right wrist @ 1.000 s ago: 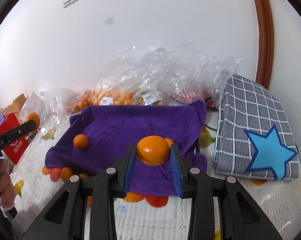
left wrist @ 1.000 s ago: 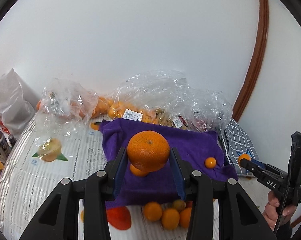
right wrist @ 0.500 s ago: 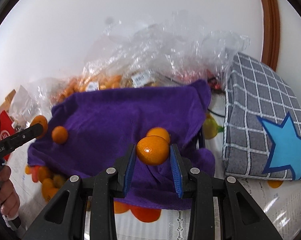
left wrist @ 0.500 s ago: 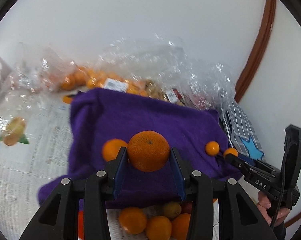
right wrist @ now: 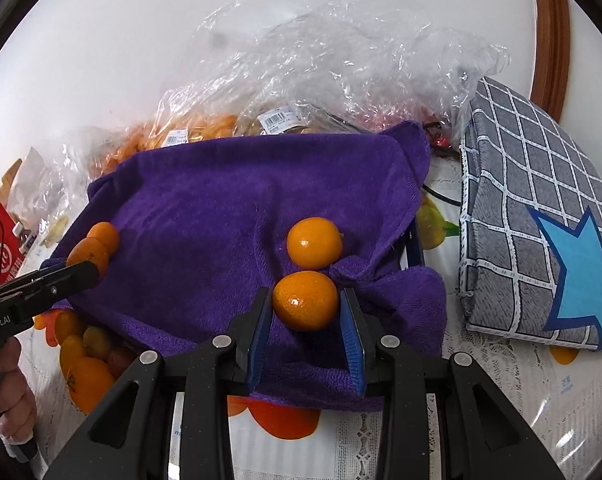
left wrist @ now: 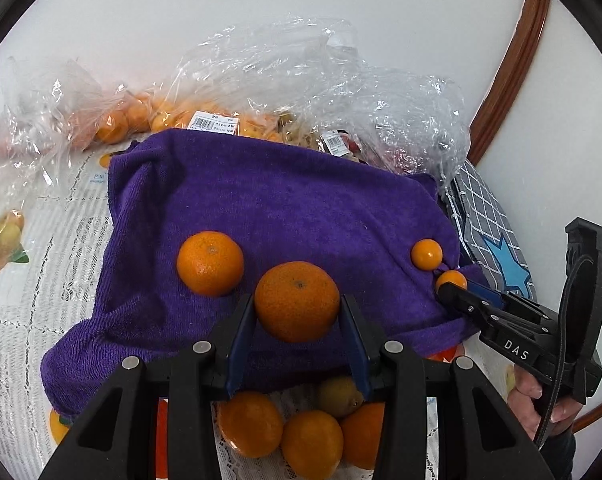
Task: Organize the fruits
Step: 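Carry both held oranges onto the purple towel, then open the left tool and the right tool to release oranges on the towel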
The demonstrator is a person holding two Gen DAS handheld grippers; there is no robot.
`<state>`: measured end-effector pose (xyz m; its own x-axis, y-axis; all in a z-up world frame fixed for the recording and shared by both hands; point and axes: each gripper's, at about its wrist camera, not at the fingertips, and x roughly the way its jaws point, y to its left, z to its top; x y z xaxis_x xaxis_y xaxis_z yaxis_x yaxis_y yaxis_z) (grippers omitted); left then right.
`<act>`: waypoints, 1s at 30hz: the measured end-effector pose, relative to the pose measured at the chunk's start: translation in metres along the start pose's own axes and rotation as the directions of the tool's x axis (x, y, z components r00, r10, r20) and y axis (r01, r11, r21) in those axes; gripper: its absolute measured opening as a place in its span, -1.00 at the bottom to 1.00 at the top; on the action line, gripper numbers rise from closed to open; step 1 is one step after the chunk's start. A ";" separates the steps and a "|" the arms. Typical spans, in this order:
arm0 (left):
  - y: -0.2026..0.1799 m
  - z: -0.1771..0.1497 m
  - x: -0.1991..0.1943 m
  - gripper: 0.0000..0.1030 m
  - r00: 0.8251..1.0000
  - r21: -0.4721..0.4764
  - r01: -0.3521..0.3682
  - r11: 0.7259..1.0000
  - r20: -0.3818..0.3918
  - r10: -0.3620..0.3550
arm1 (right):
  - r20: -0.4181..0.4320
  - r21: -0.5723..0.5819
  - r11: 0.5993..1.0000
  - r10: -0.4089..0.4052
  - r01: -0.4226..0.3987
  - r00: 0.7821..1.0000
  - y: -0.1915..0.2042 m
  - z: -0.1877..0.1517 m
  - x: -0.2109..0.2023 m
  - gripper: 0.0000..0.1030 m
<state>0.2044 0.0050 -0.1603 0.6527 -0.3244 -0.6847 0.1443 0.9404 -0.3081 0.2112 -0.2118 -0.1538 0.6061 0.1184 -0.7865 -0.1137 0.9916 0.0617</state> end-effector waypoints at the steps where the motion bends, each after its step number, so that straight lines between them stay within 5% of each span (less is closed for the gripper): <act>1: 0.000 0.000 0.000 -0.21 1.000 0.000 -0.003 1.000 0.001 0.003 | 0.001 0.001 1.000 0.001 -0.001 1.000 0.000 0.000 0.000 -0.33; 30: -0.001 -0.003 -0.003 -0.19 0.999 0.011 -0.033 0.999 0.030 0.033 | 0.082 0.049 0.998 -0.054 0.050 0.995 -0.002 -0.008 -0.024 -0.33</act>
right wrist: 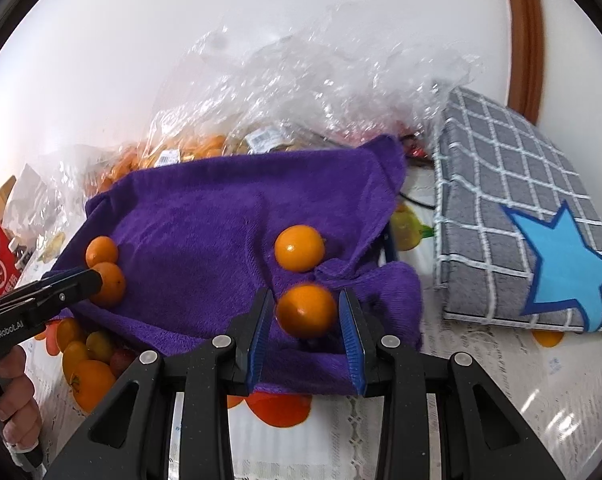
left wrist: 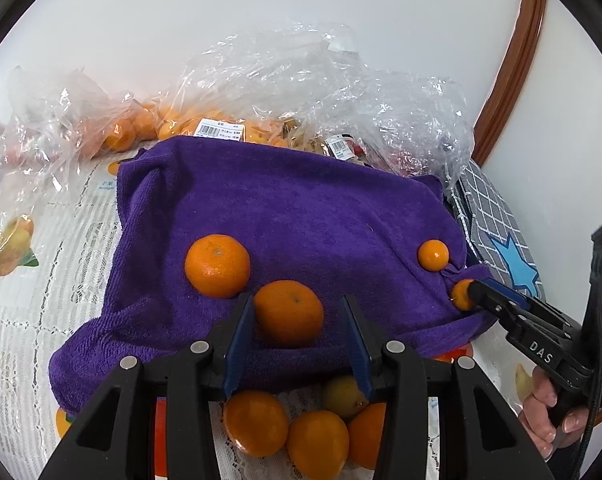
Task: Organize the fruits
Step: 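Open the left tool and the right tool to release oranges on the towel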
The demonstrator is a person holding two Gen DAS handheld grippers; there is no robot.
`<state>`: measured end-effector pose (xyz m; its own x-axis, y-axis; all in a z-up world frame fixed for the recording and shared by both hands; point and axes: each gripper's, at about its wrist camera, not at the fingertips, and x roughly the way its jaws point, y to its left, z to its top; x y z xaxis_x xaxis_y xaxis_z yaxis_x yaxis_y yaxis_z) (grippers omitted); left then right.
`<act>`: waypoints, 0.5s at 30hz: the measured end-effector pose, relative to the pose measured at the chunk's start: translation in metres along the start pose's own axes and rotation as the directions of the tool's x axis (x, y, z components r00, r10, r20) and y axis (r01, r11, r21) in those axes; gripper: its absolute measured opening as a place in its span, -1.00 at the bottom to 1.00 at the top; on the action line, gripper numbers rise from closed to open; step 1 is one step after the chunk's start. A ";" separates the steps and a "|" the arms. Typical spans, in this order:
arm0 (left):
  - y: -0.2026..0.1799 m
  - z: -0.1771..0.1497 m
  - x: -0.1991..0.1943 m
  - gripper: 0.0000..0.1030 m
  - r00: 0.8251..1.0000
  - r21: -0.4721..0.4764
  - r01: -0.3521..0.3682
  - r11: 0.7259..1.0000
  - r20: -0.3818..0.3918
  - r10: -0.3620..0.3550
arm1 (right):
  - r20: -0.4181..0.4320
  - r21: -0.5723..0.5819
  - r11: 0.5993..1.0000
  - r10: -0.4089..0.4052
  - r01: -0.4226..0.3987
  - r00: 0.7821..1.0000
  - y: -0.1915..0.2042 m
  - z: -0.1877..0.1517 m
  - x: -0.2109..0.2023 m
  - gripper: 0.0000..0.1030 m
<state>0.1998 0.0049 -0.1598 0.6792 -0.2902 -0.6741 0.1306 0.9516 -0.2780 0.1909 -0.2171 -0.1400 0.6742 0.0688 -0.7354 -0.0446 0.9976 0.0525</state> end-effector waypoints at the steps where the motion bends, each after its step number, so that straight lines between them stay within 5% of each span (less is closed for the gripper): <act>1: 0.001 0.000 -0.002 -0.18 1.000 -0.006 0.002 1.000 0.003 -0.002 | 0.006 0.005 1.000 -0.007 0.007 1.000 0.000 -0.001 -0.003 -0.33; 15: 0.011 -0.004 -0.038 -0.04 0.994 -0.018 0.024 1.000 0.104 -0.022 | -0.008 -0.001 0.999 0.049 -0.049 0.999 0.033 -0.025 -0.047 -0.23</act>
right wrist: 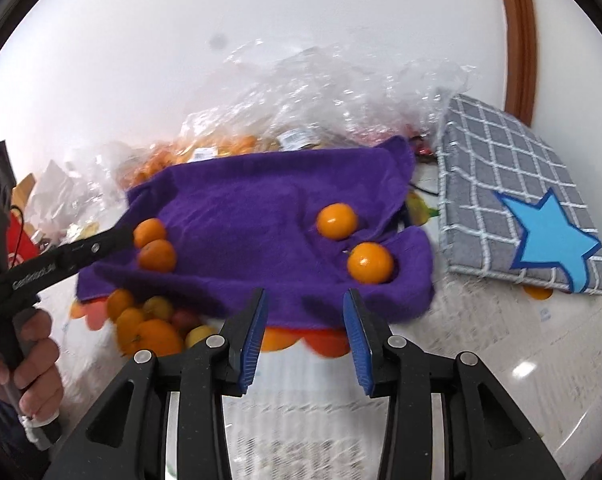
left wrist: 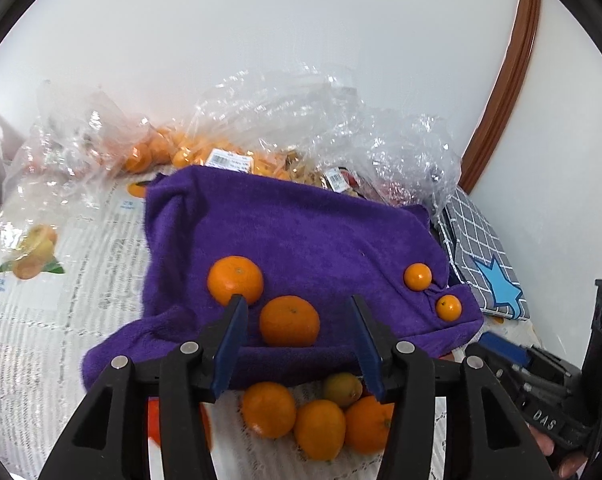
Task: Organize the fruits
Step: 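Open the left tool and the right tool to release oranges on the towel, then move the right tool to a small yellow-green fruit and close on it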
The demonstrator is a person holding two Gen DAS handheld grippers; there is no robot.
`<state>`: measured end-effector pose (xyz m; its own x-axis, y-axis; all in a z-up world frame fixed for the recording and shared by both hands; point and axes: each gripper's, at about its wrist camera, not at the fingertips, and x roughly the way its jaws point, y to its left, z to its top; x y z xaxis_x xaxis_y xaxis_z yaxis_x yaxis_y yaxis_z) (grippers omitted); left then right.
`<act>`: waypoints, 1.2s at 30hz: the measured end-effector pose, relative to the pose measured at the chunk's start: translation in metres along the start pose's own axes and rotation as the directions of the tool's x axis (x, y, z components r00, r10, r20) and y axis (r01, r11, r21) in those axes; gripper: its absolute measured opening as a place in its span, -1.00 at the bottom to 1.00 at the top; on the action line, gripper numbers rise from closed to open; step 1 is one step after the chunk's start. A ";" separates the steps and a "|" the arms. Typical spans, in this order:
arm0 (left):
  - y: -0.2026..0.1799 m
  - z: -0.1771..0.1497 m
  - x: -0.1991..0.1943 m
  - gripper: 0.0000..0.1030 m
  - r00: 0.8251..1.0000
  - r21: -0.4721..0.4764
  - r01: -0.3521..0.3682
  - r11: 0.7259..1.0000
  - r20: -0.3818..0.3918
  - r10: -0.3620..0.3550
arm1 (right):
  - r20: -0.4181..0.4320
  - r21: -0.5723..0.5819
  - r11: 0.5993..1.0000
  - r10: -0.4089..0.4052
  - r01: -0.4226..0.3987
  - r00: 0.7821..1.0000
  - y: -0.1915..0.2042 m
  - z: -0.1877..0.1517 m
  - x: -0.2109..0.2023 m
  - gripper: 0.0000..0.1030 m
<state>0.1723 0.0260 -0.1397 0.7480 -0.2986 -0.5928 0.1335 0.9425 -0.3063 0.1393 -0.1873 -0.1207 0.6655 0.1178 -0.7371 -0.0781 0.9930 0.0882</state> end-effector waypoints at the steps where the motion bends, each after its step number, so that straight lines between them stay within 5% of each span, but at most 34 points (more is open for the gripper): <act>1: 0.003 -0.002 -0.005 -0.04 1.000 -0.003 0.001 1.000 0.009 -0.001 | -0.014 -0.004 1.000 0.016 -0.016 1.000 0.005 -0.003 0.001 -0.23; 16: 0.054 -0.029 -0.046 -0.02 0.999 -0.091 -0.049 0.995 0.019 0.050 | -0.125 -0.104 0.987 0.107 -0.121 0.986 0.058 -0.028 0.026 -0.31; 24: 0.043 -0.033 -0.037 -0.02 0.998 -0.035 -0.055 0.998 -0.006 0.055 | -0.155 -0.091 0.988 0.110 -0.125 0.982 0.060 -0.027 0.040 -0.51; 36: 0.021 -0.040 -0.012 -0.02 0.990 0.004 0.063 0.998 -0.125 -0.062 | -0.091 -0.117 0.993 -0.016 0.005 0.996 0.018 -0.031 0.011 -0.51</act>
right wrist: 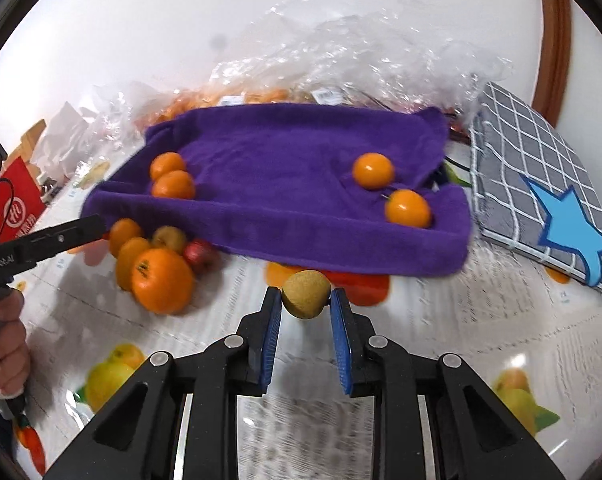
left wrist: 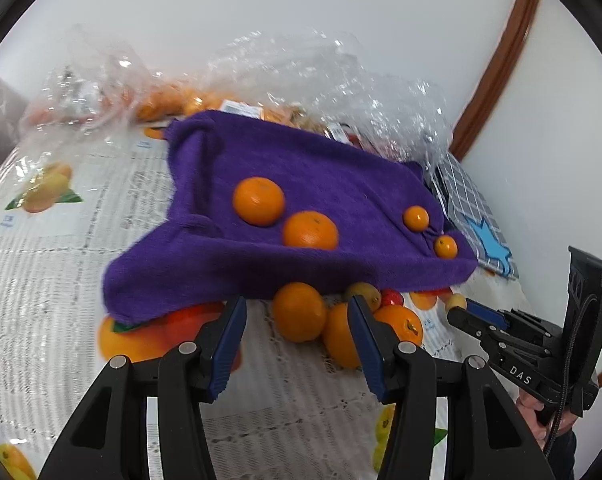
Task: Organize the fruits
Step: 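Move the right tool to a small yellow-green fruit and close on it, then grasp a loose orange with the left tool while the right tool lifts the yellow-green fruit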
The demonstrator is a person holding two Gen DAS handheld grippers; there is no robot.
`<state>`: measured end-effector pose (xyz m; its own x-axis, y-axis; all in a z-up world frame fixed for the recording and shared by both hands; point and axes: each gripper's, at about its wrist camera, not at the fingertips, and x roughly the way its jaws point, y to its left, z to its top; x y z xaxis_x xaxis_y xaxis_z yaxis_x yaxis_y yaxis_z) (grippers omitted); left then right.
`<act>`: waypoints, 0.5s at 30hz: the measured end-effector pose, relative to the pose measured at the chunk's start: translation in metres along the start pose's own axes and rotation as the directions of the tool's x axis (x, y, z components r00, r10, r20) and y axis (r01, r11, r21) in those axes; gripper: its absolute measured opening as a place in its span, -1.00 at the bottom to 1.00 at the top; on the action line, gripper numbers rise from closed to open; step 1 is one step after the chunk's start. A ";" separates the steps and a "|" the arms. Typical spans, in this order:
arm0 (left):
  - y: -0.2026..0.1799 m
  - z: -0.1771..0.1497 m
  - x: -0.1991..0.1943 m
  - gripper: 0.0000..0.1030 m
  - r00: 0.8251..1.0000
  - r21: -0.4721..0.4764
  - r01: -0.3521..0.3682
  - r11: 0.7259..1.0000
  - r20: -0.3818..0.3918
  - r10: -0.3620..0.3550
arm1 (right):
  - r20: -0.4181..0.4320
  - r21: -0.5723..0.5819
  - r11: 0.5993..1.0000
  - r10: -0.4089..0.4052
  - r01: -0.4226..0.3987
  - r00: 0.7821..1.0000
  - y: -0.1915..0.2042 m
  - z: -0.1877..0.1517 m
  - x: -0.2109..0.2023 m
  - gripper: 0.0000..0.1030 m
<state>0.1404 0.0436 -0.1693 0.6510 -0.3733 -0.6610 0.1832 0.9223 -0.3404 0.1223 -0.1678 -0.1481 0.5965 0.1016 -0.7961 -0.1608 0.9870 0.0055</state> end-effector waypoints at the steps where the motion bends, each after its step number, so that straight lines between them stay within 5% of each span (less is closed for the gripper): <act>1: -0.002 0.000 0.003 -0.02 1.000 0.000 0.000 1.000 -0.008 0.000 | -0.004 0.004 1.000 0.001 -0.001 1.000 -0.003 -0.001 0.001 -0.51; 8: 0.000 0.002 0.013 -0.15 0.999 -0.048 0.016 0.999 -0.035 -0.018 | -0.027 0.007 1.000 0.024 -0.023 0.999 -0.005 -0.002 0.011 -0.51; 10: 0.002 0.003 0.013 -0.45 0.999 -0.067 0.011 0.998 -0.033 -0.014 | -0.045 0.006 1.000 0.022 -0.022 0.999 -0.005 -0.001 0.016 -0.51; 15: 0.008 0.001 0.009 -0.46 1.000 -0.092 0.002 0.996 -0.030 -0.005 | -0.044 -0.016 1.000 0.009 -0.010 0.999 -0.001 -0.002 0.016 -0.50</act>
<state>0.1487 0.0476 -0.1772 0.6276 -0.3807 -0.6791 0.1158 0.9082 -0.4021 0.1299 -0.1672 -0.1622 0.5597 0.1047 -0.8221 -0.1786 0.9839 0.0037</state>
